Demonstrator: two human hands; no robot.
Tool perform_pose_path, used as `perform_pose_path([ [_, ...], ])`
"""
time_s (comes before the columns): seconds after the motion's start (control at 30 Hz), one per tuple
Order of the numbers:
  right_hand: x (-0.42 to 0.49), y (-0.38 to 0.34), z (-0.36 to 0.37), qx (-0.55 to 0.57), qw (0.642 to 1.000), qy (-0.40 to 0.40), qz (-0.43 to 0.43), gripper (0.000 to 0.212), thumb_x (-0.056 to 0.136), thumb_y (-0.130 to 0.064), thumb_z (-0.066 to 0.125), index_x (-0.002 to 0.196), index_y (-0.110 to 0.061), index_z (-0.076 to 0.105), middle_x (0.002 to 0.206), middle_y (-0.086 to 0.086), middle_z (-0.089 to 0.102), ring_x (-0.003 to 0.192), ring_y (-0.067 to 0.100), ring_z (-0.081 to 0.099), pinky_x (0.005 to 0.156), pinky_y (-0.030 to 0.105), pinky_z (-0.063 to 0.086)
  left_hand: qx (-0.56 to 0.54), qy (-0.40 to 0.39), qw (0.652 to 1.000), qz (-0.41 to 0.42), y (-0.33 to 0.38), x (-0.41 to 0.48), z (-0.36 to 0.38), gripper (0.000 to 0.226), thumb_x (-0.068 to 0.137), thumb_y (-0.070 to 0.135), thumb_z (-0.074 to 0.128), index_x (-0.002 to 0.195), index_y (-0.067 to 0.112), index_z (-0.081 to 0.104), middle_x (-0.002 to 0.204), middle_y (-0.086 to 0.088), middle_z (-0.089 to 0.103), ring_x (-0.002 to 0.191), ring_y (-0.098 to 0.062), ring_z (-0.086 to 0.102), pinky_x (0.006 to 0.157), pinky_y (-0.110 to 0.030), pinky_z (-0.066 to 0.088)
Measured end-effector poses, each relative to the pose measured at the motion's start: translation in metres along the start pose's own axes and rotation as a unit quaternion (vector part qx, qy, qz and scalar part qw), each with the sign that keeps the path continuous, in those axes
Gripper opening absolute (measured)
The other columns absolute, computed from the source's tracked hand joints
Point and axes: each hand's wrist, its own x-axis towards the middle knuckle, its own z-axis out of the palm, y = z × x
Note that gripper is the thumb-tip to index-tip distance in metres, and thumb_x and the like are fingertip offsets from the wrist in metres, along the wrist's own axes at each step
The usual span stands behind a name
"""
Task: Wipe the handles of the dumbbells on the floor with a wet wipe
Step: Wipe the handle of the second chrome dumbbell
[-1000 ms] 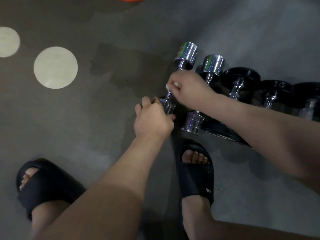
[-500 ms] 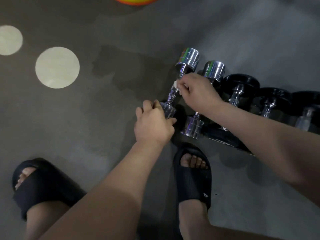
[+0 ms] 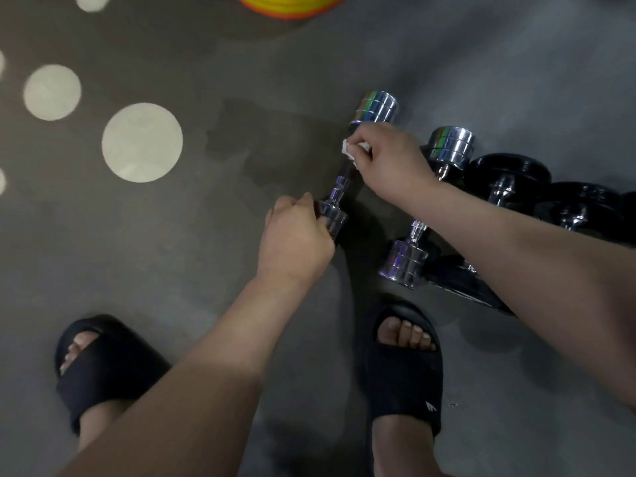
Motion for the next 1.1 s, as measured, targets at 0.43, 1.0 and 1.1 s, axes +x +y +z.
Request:
perform_pose_path([
  [0.43, -0.016, -0.029, 0.025, -0.002, 0.981, -0.125, -0.147, 0.021, 0.095, -0.022, 0.058, 0.090, -0.006, 0.071, 0.090, 0.013, 0.065, 0.084, 0.030, 0.063, 0.078, 0.036, 0.047, 0.005, -0.047, 0.998, -0.040, -0.020, 0.014, -0.005, 0.062, 0.092, 0.038, 0.066, 0.143, 0.009, 0.045, 0.134, -0.017, 0.046, 0.124, -0.040, 0.042, 0.103, -0.035, 0.033],
  [1.0, 0.023, -0.017, 0.007, -0.048, 0.994, -0.040, -0.086, 0.024, 0.100, -0.026, 0.057, 0.091, -0.006, 0.068, 0.098, 0.013, 0.066, 0.092, 0.033, 0.062, 0.077, 0.034, 0.041, -0.018, -0.105, 0.993, -0.049, -0.028, 0.029, -0.020, 0.028, 0.094, 0.038, 0.062, 0.108, 0.015, 0.055, 0.121, -0.020, 0.053, 0.112, -0.040, 0.052, 0.097, -0.037, 0.040],
  [1.1, -0.003, -0.031, 0.021, -0.023, 0.981, -0.105, -0.162, 0.020, 0.098, -0.022, 0.057, 0.093, -0.007, 0.070, 0.095, 0.013, 0.066, 0.090, 0.032, 0.063, 0.079, 0.034, 0.045, -0.048, -0.116, 0.991, -0.055, -0.031, 0.033, -0.026, 0.028, 0.088, 0.043, 0.063, 0.090, 0.018, 0.051, 0.109, -0.025, 0.060, 0.105, -0.045, 0.056, 0.088, -0.039, 0.044],
])
